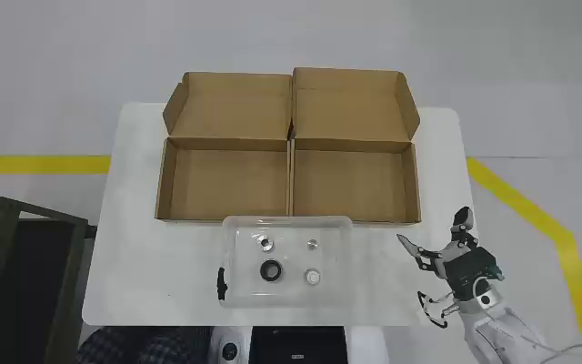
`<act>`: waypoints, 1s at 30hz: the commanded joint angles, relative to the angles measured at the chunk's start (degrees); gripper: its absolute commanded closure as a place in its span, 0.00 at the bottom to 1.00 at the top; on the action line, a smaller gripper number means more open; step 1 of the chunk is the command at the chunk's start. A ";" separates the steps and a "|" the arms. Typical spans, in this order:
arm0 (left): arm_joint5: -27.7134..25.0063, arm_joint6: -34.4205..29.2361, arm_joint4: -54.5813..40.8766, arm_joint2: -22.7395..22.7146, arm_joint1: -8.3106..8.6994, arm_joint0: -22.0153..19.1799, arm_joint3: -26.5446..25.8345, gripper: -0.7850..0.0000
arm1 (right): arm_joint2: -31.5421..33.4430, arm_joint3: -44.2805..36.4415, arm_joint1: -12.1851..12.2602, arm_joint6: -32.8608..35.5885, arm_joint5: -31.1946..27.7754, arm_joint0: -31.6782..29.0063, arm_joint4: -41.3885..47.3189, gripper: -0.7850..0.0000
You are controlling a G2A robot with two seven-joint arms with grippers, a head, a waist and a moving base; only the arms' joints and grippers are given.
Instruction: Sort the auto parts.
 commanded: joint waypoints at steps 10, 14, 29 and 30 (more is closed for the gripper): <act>0.00 0.00 0.00 0.00 0.00 0.00 0.00 0.00 | 0.00 0.00 0.00 0.00 0.00 0.00 0.00 0.00; 0.00 0.00 0.00 0.00 0.00 0.00 0.00 0.00 | 0.00 0.00 0.00 0.00 0.00 0.00 0.00 0.00; 0.00 0.00 0.00 0.00 0.00 0.00 0.00 0.00 | -0.10 -0.03 0.01 0.43 -0.15 0.19 0.07 0.00; 0.00 0.00 0.00 0.00 0.00 0.00 0.00 0.00 | -0.31 -0.10 0.05 1.21 -0.98 0.56 0.17 0.00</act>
